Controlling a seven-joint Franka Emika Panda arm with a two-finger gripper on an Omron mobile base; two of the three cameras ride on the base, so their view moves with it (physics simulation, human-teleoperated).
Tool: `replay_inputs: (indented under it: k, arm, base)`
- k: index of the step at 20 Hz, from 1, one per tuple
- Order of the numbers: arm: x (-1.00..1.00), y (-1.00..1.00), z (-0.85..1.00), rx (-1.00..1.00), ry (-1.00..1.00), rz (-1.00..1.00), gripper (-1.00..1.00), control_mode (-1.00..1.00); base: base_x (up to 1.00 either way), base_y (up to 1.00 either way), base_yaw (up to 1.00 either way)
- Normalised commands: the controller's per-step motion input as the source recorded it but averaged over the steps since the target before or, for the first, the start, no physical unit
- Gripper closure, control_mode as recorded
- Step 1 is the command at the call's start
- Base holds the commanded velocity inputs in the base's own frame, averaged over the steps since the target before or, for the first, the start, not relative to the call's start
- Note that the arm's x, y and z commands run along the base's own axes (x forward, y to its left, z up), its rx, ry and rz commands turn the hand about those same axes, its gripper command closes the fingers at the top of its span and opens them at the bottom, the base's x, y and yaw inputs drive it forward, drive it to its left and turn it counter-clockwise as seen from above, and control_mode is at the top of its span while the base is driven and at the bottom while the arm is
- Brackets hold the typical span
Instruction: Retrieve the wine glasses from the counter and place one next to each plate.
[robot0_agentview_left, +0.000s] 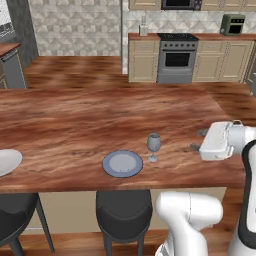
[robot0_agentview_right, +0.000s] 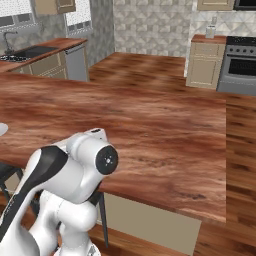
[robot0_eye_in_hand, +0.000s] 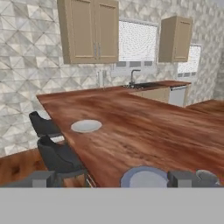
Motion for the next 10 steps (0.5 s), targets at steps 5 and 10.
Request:
replay_inputs:
  k: [5,10]
  arm:
    - [-0.20,0.00,0.09,0.00,-0.02,-0.03,-1.00,1.00]
    - [0.00,0.00,0.00,0.00,0.00,0.00,-1.00,1.00]
  base:
    - [-0.80,-0.43,-0.10]
    - [-1.00,-0.97,-0.21]
